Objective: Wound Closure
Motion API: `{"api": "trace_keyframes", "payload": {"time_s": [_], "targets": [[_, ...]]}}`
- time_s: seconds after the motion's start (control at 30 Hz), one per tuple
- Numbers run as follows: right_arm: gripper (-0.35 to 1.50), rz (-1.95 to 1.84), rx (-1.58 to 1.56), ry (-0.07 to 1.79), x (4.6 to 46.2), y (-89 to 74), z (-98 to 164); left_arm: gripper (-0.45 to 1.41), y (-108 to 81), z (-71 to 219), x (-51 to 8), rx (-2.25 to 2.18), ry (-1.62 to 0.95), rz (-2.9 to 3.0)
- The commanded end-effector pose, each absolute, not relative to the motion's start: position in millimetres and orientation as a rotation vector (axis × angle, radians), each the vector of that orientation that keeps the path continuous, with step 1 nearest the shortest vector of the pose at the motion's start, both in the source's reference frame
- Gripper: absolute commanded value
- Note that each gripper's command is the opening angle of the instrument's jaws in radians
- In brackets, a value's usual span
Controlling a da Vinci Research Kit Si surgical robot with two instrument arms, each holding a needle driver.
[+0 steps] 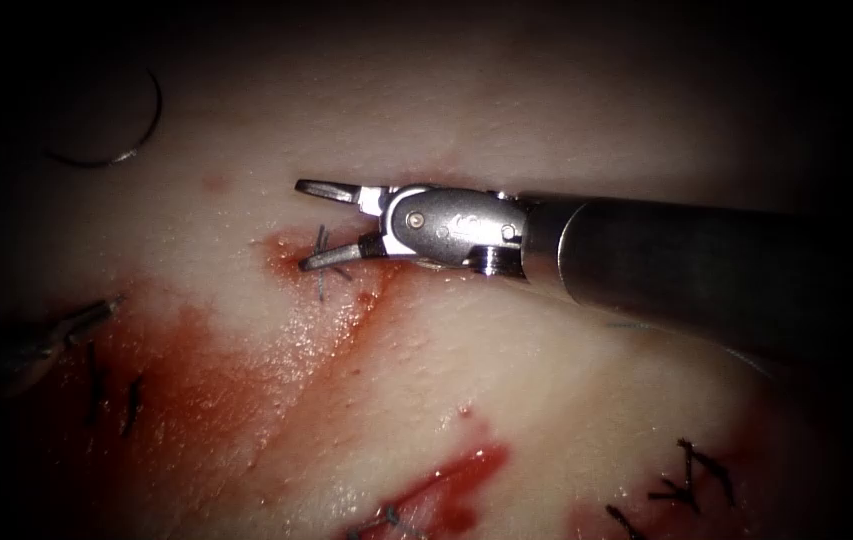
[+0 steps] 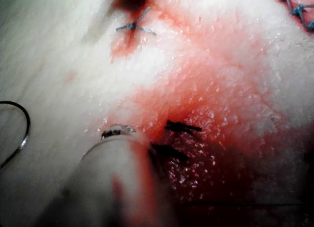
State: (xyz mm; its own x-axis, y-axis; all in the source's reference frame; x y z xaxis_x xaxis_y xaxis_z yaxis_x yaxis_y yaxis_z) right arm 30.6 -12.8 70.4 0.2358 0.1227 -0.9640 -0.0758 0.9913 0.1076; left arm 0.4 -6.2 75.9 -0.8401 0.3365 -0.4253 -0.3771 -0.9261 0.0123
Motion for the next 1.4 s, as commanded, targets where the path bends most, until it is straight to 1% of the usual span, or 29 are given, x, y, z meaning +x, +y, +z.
{"api": "trace_keyframes", "payload": {"time_s": [0.03,0.1,0.13,0.17,0.2,0.3,0.43,0.47,0.57,0.63,0.67,0.7,0.77,0.8,0.9,0.93,0.97,1.0,1.13,1.17,1.2,1.27,1.3,1.4], "targets": [[1.48,0.134,0.037,1.329,31.7,-12.4,70.8,0.15,-5.7,77.1,0.7,-0.599,0.089,2.690],[1.48,0.134,0.036,1.328,31.8,-12.5,70.9,0.42,-5.7,77.8,1.4,-0.594,0.041,2.687],[1.48,0.134,0.036,1.328,31.8,-12.5,70.9,0.42,-5.7,77.8,1.4,-0.594,0.041,2.687],[1.48,0.134,0.035,1.328,31.9,-12.5,70.9,0.64,-5.7,78.2,1.9,-0.580,0.028,2.695],[1.48,0.134,0.035,1.328,32.0,-12.6,70.9,0.77,-5.6,78.4,2.2,-0.576,0.016,2.692],[1.48,0.129,0.031,1.328,32.0,-12.6,70.9,0.89,-5.5,78.4,2.6,-0.576,0.011,2.692],[1.48,0.128,0.031,1.328,31.9,-12.6,70.9,0.89,-5.8,78.1,3.2,-0.565,0.004,2.702],[1.48,0.128,0.031,1.328,31.8,-12.6,70.9,0.99,-6.0,77.9,3.4,-0.551,-0.015,2.709],[1.48,0.129,0.032,1.328,31.8,-12.6,70.9,0.99,-5.5,77.4,3.3,-0.544,-0.023,2.706],[1.46,0.129,0.032,1.328,31.8,-12.5,70.9,0.96,-4.2,76.6,2.6,-0.585,-0.010,2.653],[1.46,0.129,0.031,1.328,31.8,-12.5,70.9,0.93,-2.5,75.7,1.7,-0.683,0.065,2.643],[1.46,0.129,0.031,1.328,31.8,-12.5,70.9,0.93,-2.5,75.7,1.7,-0.683,0.065,2.643],[1.46,0.134,0.035,1.328,31.8,-12.4,70.9,0.77,-1.2,74.9,0.8,-0.781,0.132,2.624],[1.46,0.144,0.044,1.328,31.8,-12.4,71.0,0.42,0.2,74.0,-0.2,-0.886,0.188,2.573],[1.46,0.153,0.052,1.328,31.7,-12.4,71.0,0.39,0.9,73.2,-0.9,-0.927,0.228,2.559],[1.46,0.158,0.056,1.328,31.7,-12.4,71.0,0.40,1.4,72.8,-1.4,-0.927,0.235,2.557],[1.46,0.158,0.056,1.328,31.7,-12.4,71.0,0.47,1.8,72.5,-1.7,-0.925,0.230,2.560],[1.46,0.158,0.057,1.328,31.7,-12.4,71.0,0.62,2.7,72.0,-2.3,-0.881,0.244,2.562],[1.46,0.163,0.061,1.328,31.7,-12.4,71.0,0.57,4.3,71.9,-3.0,-0.771,0.316,2.579],[1.46,0.168,0.065,1.328,31.7,-12.4,71.0,0.52,4.8,72.0,-3.0,-0.742,0.333,2.583],[1.46,0.173,0.069,1.328,31.7,-12.4,71.0,0.40,5.7,72.4,-2.9,-0.662,0.380,2.579],[1.46,0.174,0.068,1.330,31.6,-12.4,70.9,0.40,6.0,72.7,-2.8,-0.625,0.407,2.574],[1.46,0.174,0.068,1.330,31.6,-12.4,70.9,0.44,6.6,73.4,-2.6,-0.567,0.423,2.592],[1.46,0.174,0.068,1.330,31.6,-12.3,70.9,0.42,8.3,74.8,-2.1,-0.428,0.453,2.642]]}}
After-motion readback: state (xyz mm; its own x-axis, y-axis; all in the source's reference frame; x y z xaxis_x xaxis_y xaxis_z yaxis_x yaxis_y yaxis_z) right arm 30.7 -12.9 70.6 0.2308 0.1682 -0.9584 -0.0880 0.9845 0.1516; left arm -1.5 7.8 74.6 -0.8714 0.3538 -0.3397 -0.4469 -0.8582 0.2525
